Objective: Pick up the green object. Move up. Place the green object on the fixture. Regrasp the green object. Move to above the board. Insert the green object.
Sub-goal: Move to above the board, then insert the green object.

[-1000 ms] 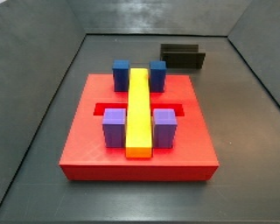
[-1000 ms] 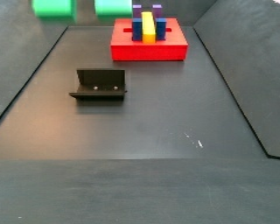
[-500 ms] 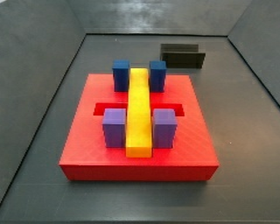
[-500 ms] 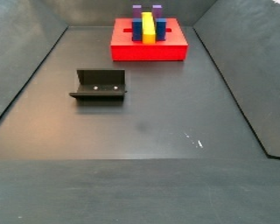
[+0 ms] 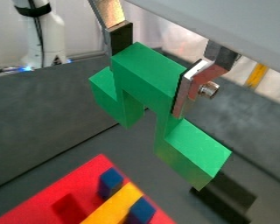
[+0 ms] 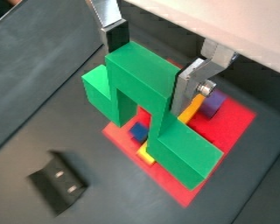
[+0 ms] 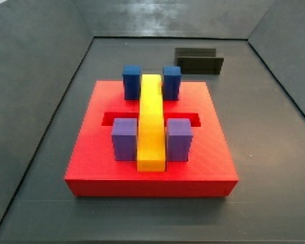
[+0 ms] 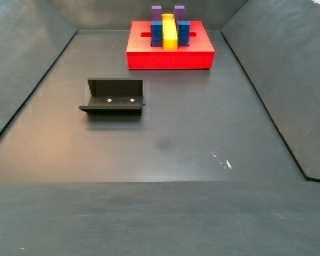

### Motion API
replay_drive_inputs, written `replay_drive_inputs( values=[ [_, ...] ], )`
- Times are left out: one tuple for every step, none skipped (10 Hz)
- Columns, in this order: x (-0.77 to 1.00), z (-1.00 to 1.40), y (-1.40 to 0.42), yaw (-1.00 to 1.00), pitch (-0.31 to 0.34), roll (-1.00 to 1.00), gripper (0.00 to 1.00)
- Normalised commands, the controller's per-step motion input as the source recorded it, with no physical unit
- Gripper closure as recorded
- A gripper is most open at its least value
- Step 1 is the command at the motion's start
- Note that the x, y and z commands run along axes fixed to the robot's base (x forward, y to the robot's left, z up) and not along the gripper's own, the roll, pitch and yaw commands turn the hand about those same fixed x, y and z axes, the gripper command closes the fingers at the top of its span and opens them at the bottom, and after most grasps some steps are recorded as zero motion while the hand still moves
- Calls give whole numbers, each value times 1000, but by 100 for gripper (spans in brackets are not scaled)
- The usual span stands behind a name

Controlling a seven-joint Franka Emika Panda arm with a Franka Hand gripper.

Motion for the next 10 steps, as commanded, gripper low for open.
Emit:
replay_drive_inputs(
  values=[
    [-130, 7, -41, -1, -49, -1000, 100],
    [-101, 16, 11, -2, -71, -875, 100],
    [-89, 4, 29, -1, -76, -648, 100],
    [-70, -1, 26, -4, -74, -452, 100],
    [-57, 4, 15, -3, -58, -297, 100],
    [34, -11, -29, 0, 0, 0, 100],
    [249, -77, -51, -60, 0, -6, 100],
    [329, -103, -69, -191, -39, -61, 100],
    [443, -91, -46, -229, -76, -104, 100],
    [471, -91, -31, -249, -101, -136, 100]
  ],
)
